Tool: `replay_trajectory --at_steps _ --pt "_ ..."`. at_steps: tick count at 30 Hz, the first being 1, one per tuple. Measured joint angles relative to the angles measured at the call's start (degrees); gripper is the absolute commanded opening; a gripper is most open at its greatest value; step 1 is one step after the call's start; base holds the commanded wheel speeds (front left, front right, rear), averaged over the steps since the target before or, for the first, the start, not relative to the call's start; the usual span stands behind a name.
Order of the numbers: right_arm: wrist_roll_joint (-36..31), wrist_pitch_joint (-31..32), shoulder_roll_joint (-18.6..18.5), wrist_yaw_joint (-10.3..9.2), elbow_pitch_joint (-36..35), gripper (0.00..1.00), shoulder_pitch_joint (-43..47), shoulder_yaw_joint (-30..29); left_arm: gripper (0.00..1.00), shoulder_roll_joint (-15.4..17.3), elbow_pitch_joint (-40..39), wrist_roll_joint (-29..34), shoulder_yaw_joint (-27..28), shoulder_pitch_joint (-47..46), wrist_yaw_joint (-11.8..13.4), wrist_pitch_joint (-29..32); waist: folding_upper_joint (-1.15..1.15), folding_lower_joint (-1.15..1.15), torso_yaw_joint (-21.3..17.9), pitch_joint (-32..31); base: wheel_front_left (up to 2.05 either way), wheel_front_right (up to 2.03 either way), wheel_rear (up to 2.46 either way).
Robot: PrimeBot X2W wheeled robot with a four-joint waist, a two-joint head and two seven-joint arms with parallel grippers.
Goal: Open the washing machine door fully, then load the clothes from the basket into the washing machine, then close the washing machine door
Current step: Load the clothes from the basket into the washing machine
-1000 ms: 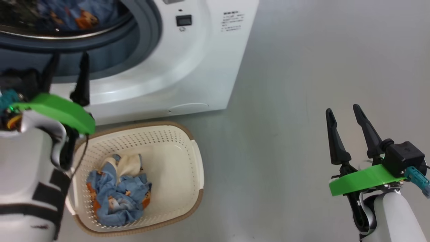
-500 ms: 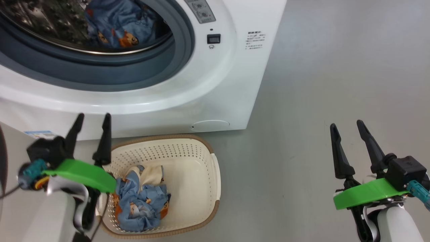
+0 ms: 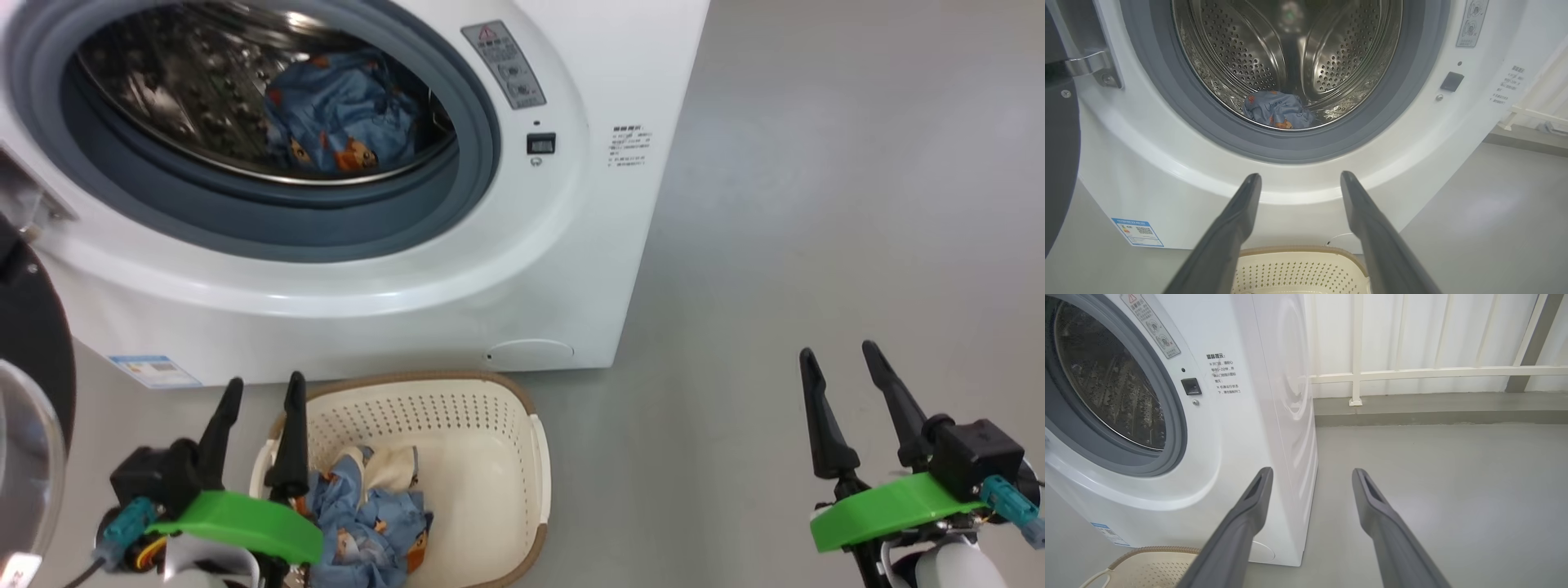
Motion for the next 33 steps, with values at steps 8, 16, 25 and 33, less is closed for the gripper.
replay_trajectory --at_steps 8,16,25,33 --pt "0.2 0.0 0.4 0.00 0.5 1.00 2.6 -0.2 1.00 -1.5 -1.8 1.6 1.8 5.1 -0.1 0.0 0.00 0.00 0.2 -4.5 0.00 0.00 0.00" --pt "0.2 0.0 0.7 0.00 1.1 1.00 5.8 -0.2 1.00 -2.2 -3.5 1.8 2.7 9.2 -0.1 0.0 0.00 0.00 -0.2 -8.5 0.00 0.00 0.00" --pt "0.2 0.0 0.8 0.00 1.1 1.00 6.3 -0.1 1.00 -2.3 -4.8 1.8 1.3 10.9 0.5 0.0 0.00 0.00 -0.8 -10.7 0.00 0.00 0.00" --pt "0.2 0.0 0.9 0.00 1.2 1.00 7.1 0.0 1.00 -2.3 -5.3 1.8 1.0 11.0 1.0 0.0 0.00 0.00 -0.9 -11.3 0.00 0.00 0.00"
